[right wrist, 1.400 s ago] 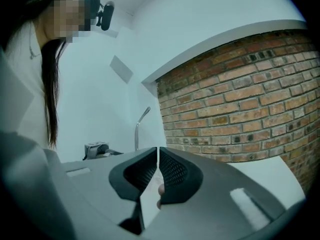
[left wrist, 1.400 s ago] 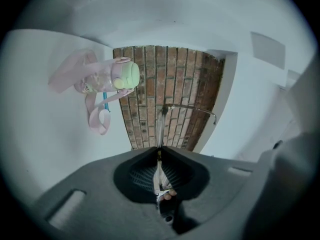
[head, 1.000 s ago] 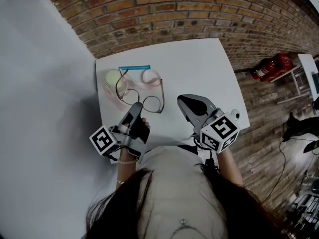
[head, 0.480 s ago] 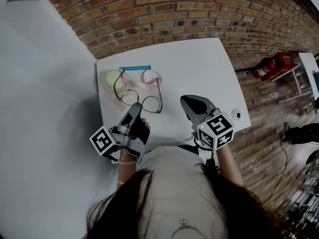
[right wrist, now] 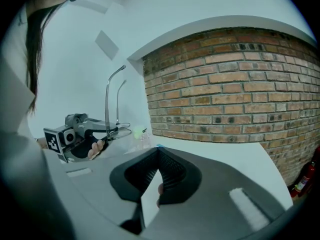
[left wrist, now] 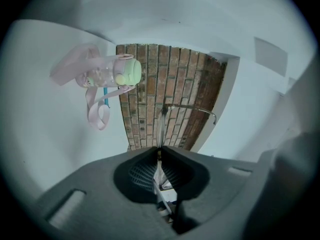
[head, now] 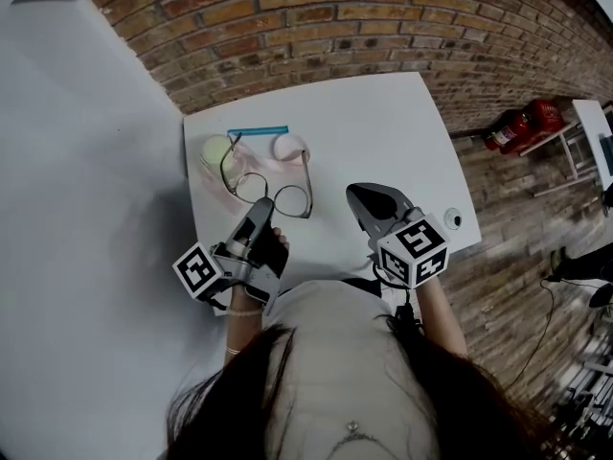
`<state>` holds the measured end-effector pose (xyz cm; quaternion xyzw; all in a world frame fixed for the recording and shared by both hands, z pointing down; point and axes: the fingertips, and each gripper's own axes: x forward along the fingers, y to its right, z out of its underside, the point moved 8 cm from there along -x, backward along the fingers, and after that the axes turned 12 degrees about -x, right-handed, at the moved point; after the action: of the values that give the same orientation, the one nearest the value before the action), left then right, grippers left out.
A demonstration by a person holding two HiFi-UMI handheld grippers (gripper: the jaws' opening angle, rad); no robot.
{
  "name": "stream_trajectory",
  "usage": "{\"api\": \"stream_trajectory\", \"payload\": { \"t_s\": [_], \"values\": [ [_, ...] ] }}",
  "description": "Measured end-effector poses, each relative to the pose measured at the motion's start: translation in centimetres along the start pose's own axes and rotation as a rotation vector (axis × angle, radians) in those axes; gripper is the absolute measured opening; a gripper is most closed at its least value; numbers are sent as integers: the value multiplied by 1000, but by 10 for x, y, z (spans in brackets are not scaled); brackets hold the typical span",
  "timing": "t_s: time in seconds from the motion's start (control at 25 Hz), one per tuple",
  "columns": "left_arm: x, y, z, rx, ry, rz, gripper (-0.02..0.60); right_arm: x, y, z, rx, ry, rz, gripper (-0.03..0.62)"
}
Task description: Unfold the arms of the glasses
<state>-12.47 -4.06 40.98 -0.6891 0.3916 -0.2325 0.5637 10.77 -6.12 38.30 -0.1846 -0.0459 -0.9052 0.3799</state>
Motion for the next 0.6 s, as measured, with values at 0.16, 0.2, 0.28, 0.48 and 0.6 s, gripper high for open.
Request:
{"api": "stream_trajectory", "payload": {
  "t_s": [0.16, 0.2, 0.28, 0.48, 0.6],
  "values": [
    [1, 0, 0, 0, -9, 0, 21, -1, 0, -1, -6, -4, 1, 5],
    [1, -1, 0, -1, -11, -2, 23, 0, -1, -1, -8, -6, 0, 5],
    [1, -2, 0, -4, -15, -5, 23, 0, -2, -2, -12, -8, -3, 5],
    [1, -1, 0, -8, -18, -6, 21, 1, -4, -2, -21, -14, -12, 5],
    [1, -2, -1, -8, -19, -14, 22, 2, -5, -2, -21, -15, -13, 5]
  ]
}}
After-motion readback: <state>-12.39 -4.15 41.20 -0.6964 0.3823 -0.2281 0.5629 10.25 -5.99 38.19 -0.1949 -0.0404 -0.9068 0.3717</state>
